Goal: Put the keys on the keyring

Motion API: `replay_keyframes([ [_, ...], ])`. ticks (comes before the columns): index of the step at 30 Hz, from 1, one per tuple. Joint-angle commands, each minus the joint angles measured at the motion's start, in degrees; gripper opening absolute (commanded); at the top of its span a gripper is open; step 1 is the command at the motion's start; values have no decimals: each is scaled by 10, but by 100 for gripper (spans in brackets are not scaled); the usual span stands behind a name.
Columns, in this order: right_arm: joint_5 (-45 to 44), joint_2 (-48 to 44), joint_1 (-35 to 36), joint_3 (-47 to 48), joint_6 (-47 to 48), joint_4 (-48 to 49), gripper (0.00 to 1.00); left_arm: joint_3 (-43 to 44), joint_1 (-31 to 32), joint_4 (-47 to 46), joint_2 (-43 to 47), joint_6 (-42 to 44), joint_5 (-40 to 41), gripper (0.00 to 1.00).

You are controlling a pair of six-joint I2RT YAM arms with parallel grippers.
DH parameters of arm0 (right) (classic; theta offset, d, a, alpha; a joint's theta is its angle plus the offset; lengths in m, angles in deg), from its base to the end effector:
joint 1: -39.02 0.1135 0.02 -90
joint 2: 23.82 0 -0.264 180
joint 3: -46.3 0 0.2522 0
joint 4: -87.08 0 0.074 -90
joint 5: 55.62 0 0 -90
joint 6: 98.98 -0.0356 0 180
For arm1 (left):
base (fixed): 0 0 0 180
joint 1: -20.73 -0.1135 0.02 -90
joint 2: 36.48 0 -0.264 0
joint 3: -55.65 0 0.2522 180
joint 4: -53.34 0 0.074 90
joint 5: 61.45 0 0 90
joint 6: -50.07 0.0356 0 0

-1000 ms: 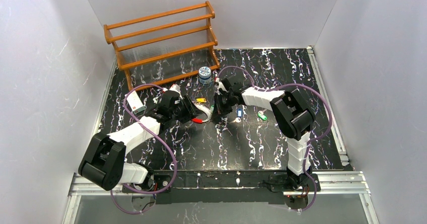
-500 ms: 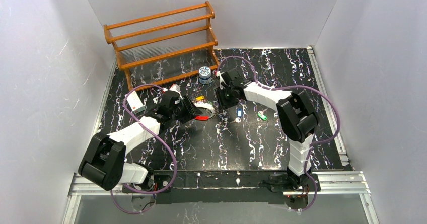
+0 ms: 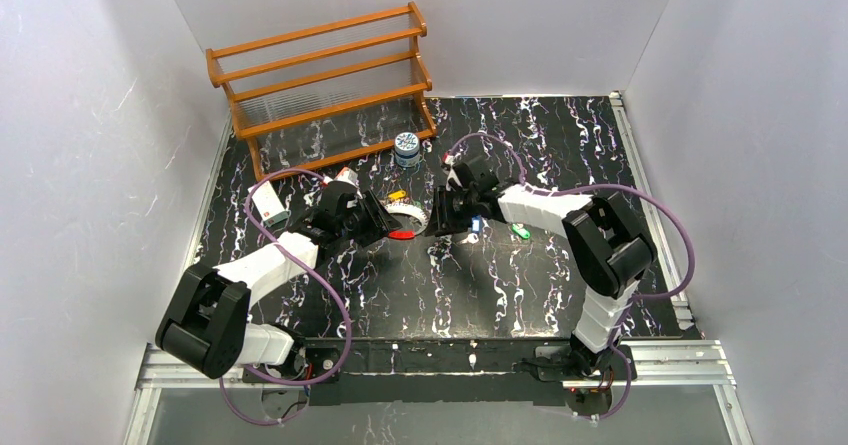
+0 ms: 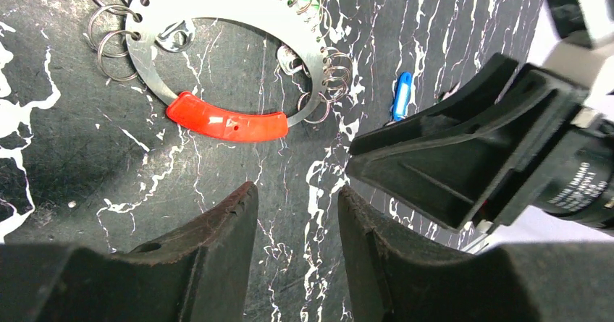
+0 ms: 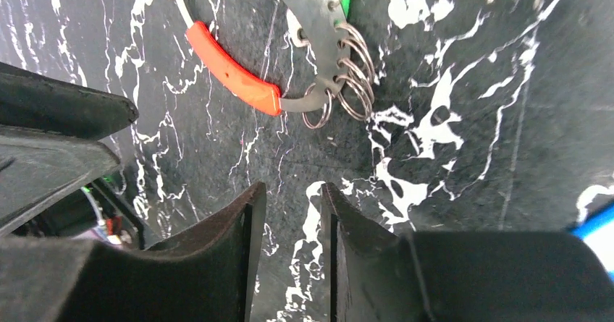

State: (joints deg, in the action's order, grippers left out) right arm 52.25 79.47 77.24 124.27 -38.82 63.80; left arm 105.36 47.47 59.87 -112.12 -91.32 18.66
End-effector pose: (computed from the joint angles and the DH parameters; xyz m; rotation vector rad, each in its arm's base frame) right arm 0.2918 0.2437 0.1816 -0.3403 2.5540 0.8790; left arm 0.2414 -0.1285 0.2004 -0.3825 2.2605 -0.9463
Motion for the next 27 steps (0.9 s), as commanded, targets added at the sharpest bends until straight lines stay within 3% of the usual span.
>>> replay_keyframes([
  [1, 43, 9, -9, -36, -122, 107, 40, -5, -3, 4, 18, -1, -1, 43],
  [5, 59, 11, -22, -88, -188, 191, 34, -9, -3, 5, 23, -6, 3, 43],
  [13, 57, 30, -33, -117, -228, 267, 31, -22, -3, 5, 40, -13, 13, 44],
  [27, 67, 66, -39, -111, -235, 302, 28, -14, -3, 12, 36, -8, 16, 44],
])
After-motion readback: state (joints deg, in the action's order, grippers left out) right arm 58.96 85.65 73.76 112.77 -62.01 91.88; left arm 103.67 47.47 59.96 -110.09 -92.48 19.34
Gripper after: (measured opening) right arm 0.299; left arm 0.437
